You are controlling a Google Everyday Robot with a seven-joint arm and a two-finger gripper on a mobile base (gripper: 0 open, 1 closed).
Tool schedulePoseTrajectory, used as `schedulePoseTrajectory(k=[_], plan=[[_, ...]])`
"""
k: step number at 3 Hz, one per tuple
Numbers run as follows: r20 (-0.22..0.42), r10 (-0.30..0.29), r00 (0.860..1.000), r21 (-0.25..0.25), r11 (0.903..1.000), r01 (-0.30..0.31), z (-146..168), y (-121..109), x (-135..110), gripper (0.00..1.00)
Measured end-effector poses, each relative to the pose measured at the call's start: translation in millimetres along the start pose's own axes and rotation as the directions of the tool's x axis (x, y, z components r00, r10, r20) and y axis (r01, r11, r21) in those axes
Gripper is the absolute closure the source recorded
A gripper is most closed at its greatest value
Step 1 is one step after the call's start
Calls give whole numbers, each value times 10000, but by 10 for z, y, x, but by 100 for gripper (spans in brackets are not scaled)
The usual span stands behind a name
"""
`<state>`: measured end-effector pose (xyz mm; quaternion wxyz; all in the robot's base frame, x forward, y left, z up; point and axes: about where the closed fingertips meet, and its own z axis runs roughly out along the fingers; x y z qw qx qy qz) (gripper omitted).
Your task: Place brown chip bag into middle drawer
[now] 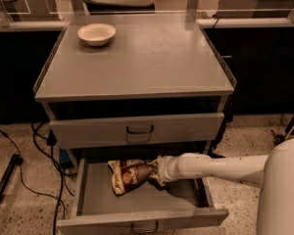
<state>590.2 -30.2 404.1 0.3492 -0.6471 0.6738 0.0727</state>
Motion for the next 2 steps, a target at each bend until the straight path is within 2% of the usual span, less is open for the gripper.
schedulePoseTrajectory(k=[2], plan=[[-1,1,10000,-2,10000,-1,1,1,0,26]])
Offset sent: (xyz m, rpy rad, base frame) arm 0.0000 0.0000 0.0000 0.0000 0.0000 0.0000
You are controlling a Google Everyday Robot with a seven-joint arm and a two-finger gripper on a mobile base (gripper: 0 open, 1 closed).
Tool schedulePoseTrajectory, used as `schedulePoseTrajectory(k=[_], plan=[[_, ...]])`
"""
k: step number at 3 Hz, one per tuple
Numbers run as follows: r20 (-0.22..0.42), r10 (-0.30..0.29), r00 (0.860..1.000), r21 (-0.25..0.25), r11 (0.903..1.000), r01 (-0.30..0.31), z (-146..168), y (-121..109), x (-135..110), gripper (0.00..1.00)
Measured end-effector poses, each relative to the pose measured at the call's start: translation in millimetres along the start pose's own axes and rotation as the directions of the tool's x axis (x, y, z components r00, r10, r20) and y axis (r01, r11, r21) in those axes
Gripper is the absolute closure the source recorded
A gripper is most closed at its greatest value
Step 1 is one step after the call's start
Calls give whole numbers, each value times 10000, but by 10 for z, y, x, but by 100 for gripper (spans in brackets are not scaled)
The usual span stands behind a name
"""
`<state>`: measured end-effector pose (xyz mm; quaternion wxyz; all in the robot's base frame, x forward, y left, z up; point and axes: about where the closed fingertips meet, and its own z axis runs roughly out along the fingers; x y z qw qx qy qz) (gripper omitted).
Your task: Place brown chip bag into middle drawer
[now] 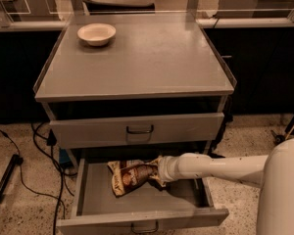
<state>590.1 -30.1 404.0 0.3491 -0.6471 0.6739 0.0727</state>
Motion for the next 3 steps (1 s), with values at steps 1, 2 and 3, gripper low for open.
schedulePoseTrajectory(k=[1,2,3], plan=[[-6,5,10000,-6,10000,-5,1,1,0,3],[-295,275,9992,-285,9992,-283,-41,-26,0,0],[-322,299,9990,-313,9990,-309,-46,-28,0,0]])
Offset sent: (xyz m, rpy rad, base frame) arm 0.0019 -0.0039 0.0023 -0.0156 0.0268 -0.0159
